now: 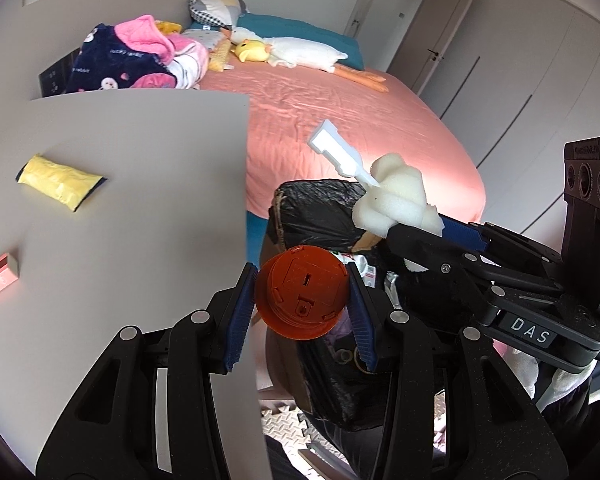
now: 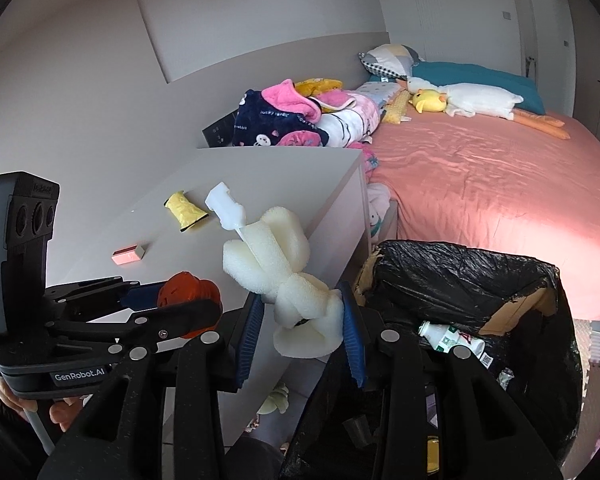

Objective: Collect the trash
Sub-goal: 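Open both tools to drop the orange cup and foam into the bin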

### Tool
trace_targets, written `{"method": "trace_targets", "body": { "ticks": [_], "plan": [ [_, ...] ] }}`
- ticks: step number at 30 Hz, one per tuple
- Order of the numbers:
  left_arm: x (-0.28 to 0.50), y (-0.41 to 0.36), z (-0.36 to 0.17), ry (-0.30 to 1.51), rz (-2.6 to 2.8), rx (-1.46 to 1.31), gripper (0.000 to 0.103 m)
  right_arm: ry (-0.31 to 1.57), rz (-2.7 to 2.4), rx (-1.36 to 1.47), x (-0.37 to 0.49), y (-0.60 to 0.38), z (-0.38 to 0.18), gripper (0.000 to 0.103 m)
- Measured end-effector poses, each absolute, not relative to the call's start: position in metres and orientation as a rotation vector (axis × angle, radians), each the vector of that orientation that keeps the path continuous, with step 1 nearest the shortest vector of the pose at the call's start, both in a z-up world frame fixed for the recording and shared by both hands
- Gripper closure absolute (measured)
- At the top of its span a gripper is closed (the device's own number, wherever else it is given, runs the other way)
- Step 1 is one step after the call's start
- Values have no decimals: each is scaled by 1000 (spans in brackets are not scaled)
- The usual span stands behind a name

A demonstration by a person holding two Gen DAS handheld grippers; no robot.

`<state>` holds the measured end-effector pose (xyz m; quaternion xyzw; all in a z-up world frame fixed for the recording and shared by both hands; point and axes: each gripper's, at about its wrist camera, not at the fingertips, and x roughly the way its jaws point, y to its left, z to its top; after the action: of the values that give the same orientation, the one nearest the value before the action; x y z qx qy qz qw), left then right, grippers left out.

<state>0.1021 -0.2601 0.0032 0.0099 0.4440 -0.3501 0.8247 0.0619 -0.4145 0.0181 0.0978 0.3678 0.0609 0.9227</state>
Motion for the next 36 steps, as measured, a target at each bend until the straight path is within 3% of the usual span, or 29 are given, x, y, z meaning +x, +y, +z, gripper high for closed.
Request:
{"method": "trace_targets", "body": {
  "ticks": [28,29,31,32,33,36],
  "plan": [
    [92,-336,-3,994,-956,99,59,700,-53,291,24,-495,23,63],
    [92,-338,-3,1000,-970,92,57,694,-62,297,23,-499,24,61],
    [91,-341,-4,1029,-1004,61,18,667,-98,327,18,-508,28,45],
    [91,-342,-3,1041,-1002,47,6,650,-131,343,15,-513,30,29],
    [91,-343,-3,1043,-1009,36,6,624,-176,361,11,-519,33,23],
    [91,-346,-2,1047,-1028,25,6,605,-215,370,6,-529,36,23]
  ]
}}
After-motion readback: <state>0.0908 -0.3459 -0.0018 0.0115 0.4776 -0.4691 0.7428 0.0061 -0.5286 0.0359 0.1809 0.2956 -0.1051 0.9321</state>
